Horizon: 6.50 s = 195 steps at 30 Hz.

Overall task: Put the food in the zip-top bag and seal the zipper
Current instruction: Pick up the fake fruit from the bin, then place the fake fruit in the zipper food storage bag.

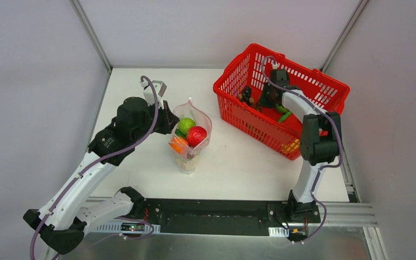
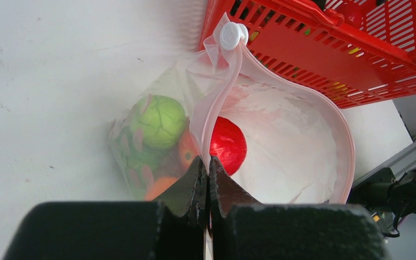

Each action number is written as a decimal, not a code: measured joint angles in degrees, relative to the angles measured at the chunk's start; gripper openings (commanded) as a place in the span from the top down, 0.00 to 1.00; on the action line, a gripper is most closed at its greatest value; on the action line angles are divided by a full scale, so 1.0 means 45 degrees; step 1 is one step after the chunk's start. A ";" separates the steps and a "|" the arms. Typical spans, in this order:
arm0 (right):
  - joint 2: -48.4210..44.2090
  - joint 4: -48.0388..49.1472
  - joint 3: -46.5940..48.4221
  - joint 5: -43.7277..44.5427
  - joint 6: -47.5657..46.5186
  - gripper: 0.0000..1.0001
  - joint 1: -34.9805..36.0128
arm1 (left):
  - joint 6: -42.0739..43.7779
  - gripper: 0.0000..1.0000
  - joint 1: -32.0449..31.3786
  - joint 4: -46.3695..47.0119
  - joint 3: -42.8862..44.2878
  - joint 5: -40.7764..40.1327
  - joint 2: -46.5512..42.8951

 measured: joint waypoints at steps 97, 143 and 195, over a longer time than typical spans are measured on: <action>-0.6659 0.5527 -0.3473 -0.9452 -0.9287 0.73 0.7368 | -0.0408 1.00 -0.0005 0.0296 -0.0024 0.0656 -0.0102; -0.4595 0.1962 -0.0729 -0.3842 -0.5979 0.71 0.9102 | -0.0403 1.00 0.0000 0.0296 -0.0015 0.0690 0.0267; -0.4605 0.3672 -0.1676 -0.1253 -0.3939 0.57 0.9913 | -0.0306 1.00 0.0000 -0.0578 0.0491 -0.0364 0.0243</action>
